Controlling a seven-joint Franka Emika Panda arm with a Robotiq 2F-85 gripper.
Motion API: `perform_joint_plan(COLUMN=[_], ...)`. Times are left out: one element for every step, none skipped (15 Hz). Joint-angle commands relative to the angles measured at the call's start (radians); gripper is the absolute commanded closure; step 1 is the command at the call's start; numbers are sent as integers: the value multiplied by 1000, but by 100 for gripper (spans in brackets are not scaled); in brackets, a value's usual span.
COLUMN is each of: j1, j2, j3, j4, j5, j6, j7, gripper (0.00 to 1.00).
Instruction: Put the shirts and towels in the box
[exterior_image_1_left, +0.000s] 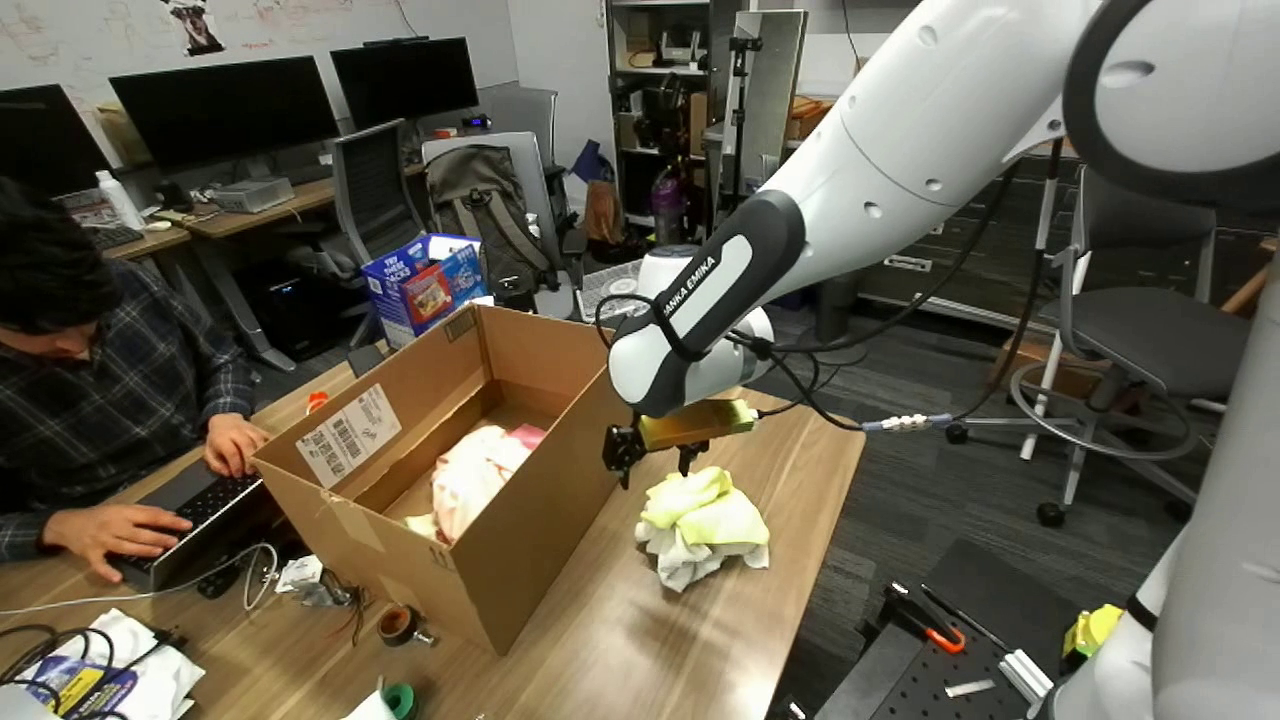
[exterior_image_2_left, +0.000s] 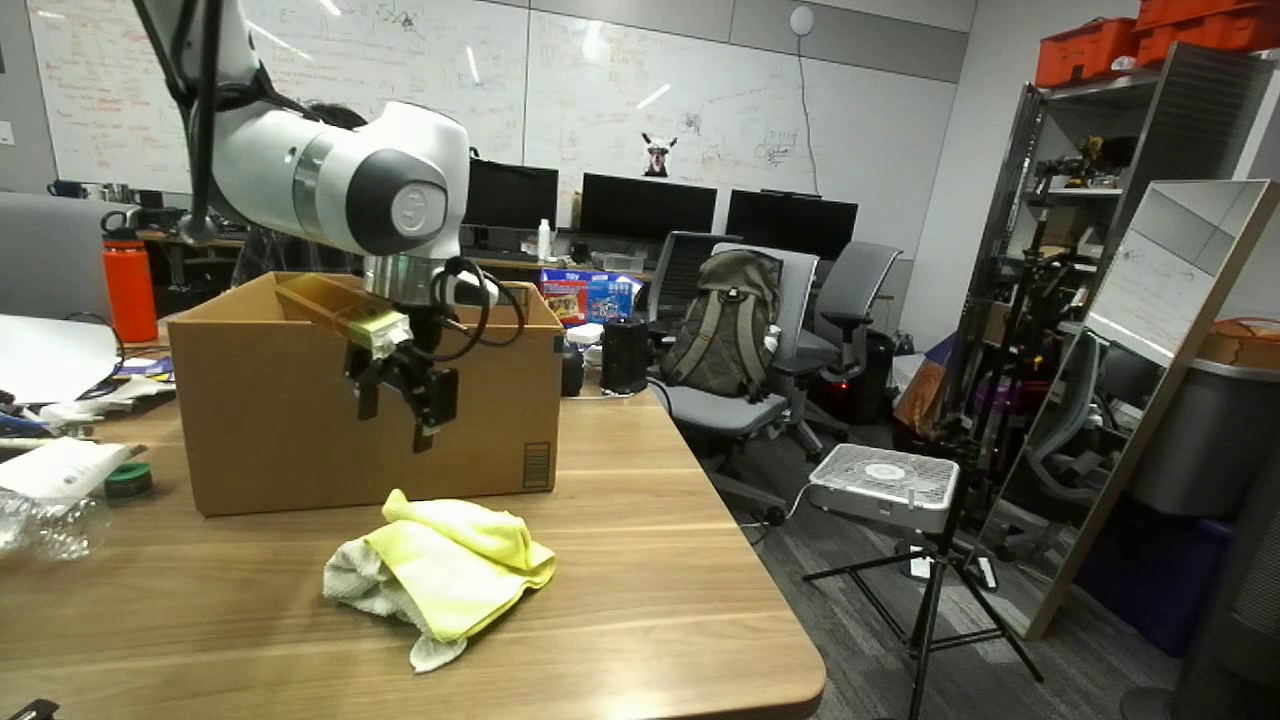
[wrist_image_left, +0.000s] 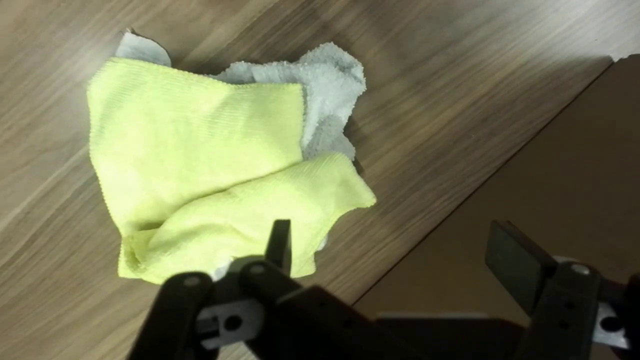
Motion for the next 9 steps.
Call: perform_joint_plan(j1=[9,11,13,14,14,14,15,17,19], j2=[-13,-11,-11,-12,-11,-10,-8,-3,3], j3=[-25,-30,-33,-35,-33,-33,-33,-33,-35], j4=[-17,-19,-24,-28,-34,-39,-45,-48,-49], j5=[-28,-35,-39,-43,-41,-42,-43,-44,-50], j6=[7,7,4,3,1,1,-4,-1,-2], j7=[53,64,75,87,89,94,102,108,119], gripper=[0,0,0,0,0,0,0,0,0])
